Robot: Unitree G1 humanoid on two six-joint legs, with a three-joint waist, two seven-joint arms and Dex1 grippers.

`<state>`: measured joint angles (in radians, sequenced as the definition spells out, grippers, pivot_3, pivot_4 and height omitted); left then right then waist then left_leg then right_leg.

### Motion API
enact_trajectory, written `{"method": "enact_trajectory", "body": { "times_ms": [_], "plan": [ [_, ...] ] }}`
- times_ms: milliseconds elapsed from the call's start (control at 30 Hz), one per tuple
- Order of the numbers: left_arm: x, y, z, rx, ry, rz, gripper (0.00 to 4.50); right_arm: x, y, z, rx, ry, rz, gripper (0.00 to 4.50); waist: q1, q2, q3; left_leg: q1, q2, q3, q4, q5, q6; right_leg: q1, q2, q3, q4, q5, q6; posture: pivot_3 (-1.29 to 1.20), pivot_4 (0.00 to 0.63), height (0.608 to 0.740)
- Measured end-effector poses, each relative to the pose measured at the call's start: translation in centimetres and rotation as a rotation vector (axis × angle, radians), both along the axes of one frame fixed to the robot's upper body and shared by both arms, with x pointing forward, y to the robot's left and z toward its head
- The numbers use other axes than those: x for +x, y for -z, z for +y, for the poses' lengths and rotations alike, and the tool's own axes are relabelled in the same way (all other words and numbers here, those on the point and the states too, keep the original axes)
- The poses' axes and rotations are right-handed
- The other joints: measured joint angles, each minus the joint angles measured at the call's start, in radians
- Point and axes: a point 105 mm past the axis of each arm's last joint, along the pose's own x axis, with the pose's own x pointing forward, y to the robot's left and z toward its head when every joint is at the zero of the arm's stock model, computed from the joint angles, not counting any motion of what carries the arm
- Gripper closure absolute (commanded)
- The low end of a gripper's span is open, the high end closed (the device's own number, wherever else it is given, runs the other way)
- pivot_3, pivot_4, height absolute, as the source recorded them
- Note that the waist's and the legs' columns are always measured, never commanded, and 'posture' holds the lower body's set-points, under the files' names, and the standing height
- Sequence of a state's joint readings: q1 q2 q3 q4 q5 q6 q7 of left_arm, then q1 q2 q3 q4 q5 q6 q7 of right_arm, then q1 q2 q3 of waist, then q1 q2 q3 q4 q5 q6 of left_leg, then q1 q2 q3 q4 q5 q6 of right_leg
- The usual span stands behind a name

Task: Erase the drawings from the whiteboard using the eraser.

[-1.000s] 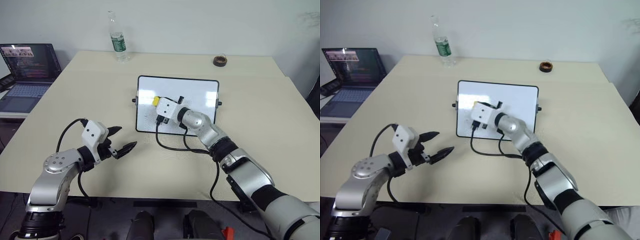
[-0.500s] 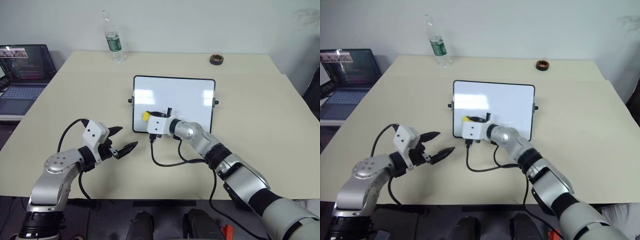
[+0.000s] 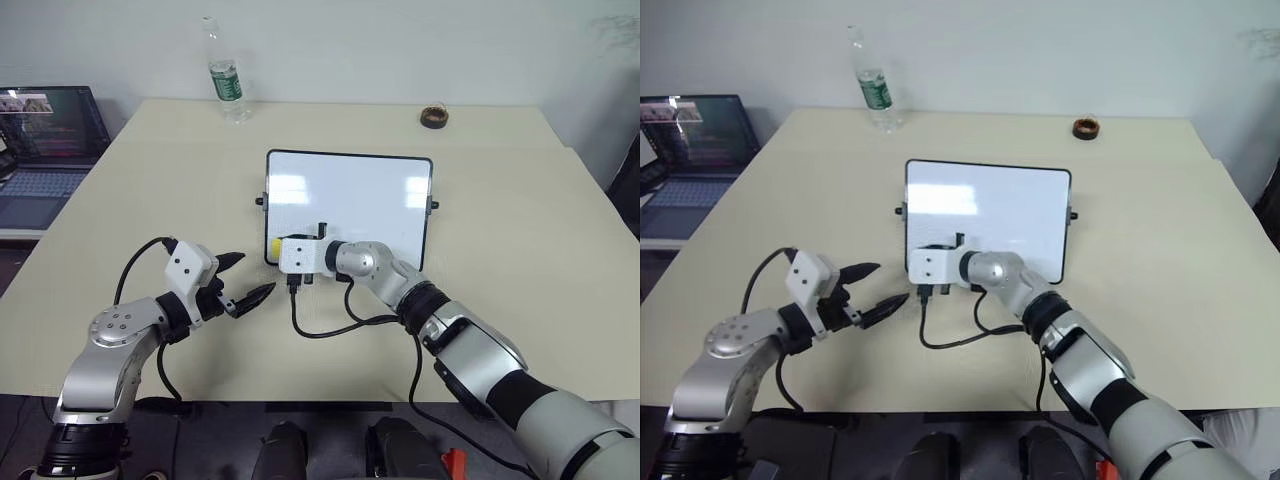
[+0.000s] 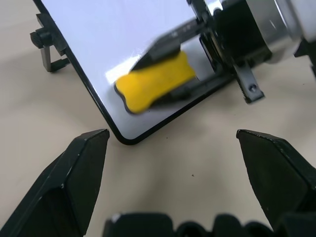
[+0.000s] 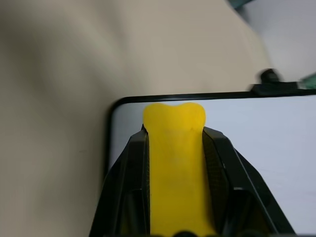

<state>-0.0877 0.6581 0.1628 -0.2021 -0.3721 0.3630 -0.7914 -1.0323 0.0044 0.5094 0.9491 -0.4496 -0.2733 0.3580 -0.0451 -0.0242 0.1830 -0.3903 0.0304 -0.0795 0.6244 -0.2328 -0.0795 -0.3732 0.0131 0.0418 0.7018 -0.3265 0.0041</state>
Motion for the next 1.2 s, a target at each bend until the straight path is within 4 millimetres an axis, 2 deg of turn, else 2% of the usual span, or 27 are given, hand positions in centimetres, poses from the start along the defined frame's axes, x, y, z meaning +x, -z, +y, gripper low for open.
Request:
{"method": "enact_trajectory", "body": {
  "times_ms": [100,200,333,433,500,567,700,800,900,1067,1200],
  "plan": [
    [0.1,0.0,0.0,-0.001,0.002,0.0,0.0,0.9,-1.1,-1.1,0.025,0.04,-0.041,3.4,0.01,0.0,0.0,0.0,0.0,0.0,0.0,0.0,0.0,0.0,0.0,0.0,0.0,0.0,0.0,0.0,0.15,0.74],
    [0.2,-0.1,-0.1,-0.001,0.007,-0.003,0.0,1.0,-1.3,-2.0,0.043,0.048,-0.059,3.4,0.018,0.0,0.0,-0.001,0.0,-0.001,0.001,0.0,0.0,0.0,-0.001,-0.001,-0.001,0.0,0.0,0.0,0.15,0.74],
    [0.7,-1.2,-0.7,-0.005,0.031,-0.035,0.0,0.7,-2.3,-5.1,0.206,0.114,-0.028,3.4,0.022,0.0,0.0,-0.007,0.001,-0.002,0.002,0.0,0.0,-0.003,-0.002,-0.003,-0.003,0.0,0.001,0.0,0.15,0.74],
    [1.0,-2.4,-2.0,-0.017,0.079,-0.068,0.0,-0.2,-5.1,-7.4,0.35,0.166,-0.038,3.4,0.015,0.0,0.001,-0.011,0.0,-0.001,0.001,0.0,0.0,-0.006,-0.002,-0.001,-0.004,0.0,0.002,0.0,0.15,0.74],
    [1.2,-3.6,-3.8,-0.02,0.152,-0.102,0.0,-1.7,-7.5,-9.7,0.461,0.204,-0.066,3.4,0.018,0.0,0.001,-0.012,0.0,-0.001,0.0,0.0,0.0,-0.007,-0.001,-0.002,-0.005,0.0,0.002,0.0,0.15,0.74],
    [1.3,-5.0,-5.5,-0.035,0.222,-0.133,0.0,-3.5,-8.7,-12.3,0.542,0.266,-0.068,3.4,0.022,0.0,0.001,-0.012,0.0,-0.001,0.0,-0.001,-0.001,-0.007,-0.001,-0.002,-0.006,-0.001,0.003,0.0,0.15,0.74],
    [1.4,-6.9,-8.7,-0.044,0.36,-0.172,0.0,-6.4,-7.0,-17.6,0.643,0.469,0.099,3.4,0.016,0.0,0.001,-0.011,-0.002,0.001,0.001,-0.001,-0.001,-0.006,-0.001,0.0,-0.005,-0.002,0.004,0.0,0.15,0.74],
    [1.4,-6.9,-11.2,-0.046,0.469,-0.158,0.0,-7.6,-6.4,-19.6,0.68,0.569,0.157,3.4,0.006,0.001,0.001,-0.009,-0.003,0.003,0.001,-0.001,-0.001,-0.006,0.001,0.002,-0.004,-0.001,0.004,0.0,0.15,0.74],
    [1.9,-5.8,-13.4,-0.026,0.582,-0.106,0.0,-8.4,-5.0,-21.1,0.712,0.668,0.229,3.4,0.004,0.001,0.001,-0.008,-0.002,0.001,0.001,-0.001,-0.001,-0.005,0.004,0.001,-0.003,-0.002,0.004,0.0,0.15,0.74],
    [2.5,-5.2,-16.6,0.005,0.745,-0.09,0.0,-7.4,-1.6,-23.7,0.752,0.893,0.349,3.4,0.001,0.001,0.001,-0.01,-0.004,0.003,0.002,-0.001,-0.001,-0.006,0.004,0.001,-0.004,-0.001,0.003,0.0,0.15,0.74],
    [2.8,-5.6,-19.1,0.004,0.831,-0.118,0.0,-5.8,-1.2,-27.3,0.844,1.079,0.346,3.4,0.007,0.001,0.001,-0.01,-0.005,0.003,0.002,-0.001,-0.001,-0.006,0.004,0.001,-0.004,-0.001,0.004,0.0,0.15,0.74]
  ]
}}
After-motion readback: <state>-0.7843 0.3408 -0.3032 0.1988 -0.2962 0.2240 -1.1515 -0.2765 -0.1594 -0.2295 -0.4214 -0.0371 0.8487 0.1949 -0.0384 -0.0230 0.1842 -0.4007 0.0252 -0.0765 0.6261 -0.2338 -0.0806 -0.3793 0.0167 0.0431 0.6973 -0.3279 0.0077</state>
